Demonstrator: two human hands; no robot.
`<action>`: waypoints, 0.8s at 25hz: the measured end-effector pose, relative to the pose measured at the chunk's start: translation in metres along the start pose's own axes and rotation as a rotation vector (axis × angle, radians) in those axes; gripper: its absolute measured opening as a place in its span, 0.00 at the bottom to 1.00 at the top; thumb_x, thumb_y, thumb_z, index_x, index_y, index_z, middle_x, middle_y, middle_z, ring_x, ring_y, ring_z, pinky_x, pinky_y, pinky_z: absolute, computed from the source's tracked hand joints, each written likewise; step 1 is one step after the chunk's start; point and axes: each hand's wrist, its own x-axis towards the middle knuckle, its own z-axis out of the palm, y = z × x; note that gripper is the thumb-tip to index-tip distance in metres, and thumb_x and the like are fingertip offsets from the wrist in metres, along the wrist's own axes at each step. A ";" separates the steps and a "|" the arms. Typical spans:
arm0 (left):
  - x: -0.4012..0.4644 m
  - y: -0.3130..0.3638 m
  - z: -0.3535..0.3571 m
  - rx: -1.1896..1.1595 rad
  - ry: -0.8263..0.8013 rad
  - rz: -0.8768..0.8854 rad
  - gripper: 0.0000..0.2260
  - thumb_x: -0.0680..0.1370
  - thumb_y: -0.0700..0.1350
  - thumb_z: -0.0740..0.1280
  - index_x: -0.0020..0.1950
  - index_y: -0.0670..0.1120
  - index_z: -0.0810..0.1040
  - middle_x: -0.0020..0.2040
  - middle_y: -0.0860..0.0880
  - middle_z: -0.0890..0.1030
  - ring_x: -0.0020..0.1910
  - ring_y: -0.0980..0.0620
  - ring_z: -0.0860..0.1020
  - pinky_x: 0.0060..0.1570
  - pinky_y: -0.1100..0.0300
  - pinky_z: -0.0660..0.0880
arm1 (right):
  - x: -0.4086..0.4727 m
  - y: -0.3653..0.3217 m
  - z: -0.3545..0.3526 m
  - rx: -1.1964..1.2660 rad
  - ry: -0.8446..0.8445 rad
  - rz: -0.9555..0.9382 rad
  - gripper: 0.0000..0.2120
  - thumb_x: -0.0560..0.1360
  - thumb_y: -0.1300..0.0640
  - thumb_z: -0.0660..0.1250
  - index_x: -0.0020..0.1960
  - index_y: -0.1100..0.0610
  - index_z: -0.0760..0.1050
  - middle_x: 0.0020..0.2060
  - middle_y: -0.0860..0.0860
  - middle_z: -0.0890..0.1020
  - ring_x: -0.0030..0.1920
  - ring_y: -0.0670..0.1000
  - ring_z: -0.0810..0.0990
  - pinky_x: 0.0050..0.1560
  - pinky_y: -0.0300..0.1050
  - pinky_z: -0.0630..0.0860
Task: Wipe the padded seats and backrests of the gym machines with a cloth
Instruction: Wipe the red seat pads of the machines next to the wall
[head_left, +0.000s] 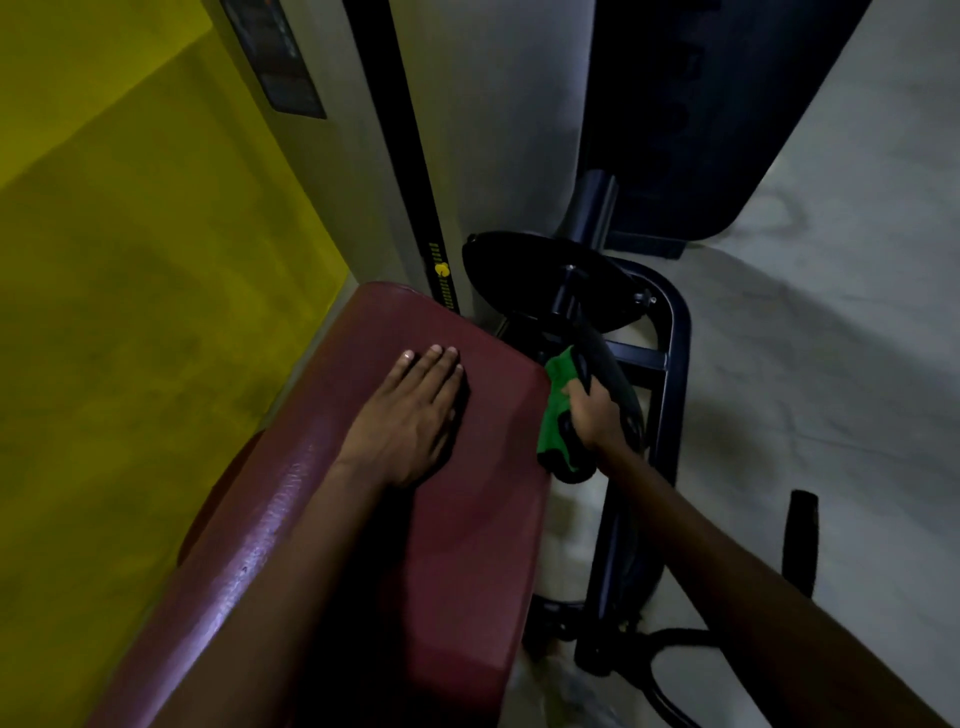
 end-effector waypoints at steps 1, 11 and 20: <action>-0.001 0.009 0.001 0.014 -0.010 0.029 0.23 0.77 0.47 0.52 0.66 0.37 0.74 0.66 0.39 0.75 0.66 0.41 0.73 0.68 0.46 0.62 | 0.004 -0.003 0.001 -0.011 -0.007 0.001 0.16 0.80 0.56 0.55 0.64 0.61 0.71 0.51 0.56 0.78 0.54 0.59 0.76 0.49 0.45 0.68; -0.013 0.031 0.010 0.004 -0.059 0.026 0.24 0.78 0.47 0.51 0.69 0.38 0.71 0.69 0.40 0.72 0.69 0.42 0.69 0.71 0.47 0.60 | -0.059 0.031 0.011 0.218 -0.002 0.226 0.09 0.79 0.55 0.55 0.48 0.58 0.73 0.38 0.52 0.77 0.40 0.53 0.77 0.37 0.43 0.72; -0.013 0.030 0.006 -0.008 -0.097 0.025 0.24 0.78 0.48 0.51 0.70 0.37 0.70 0.70 0.39 0.71 0.70 0.41 0.68 0.69 0.48 0.56 | -0.017 0.006 0.008 0.213 0.082 0.033 0.05 0.78 0.58 0.57 0.47 0.56 0.71 0.37 0.52 0.76 0.41 0.54 0.76 0.43 0.48 0.72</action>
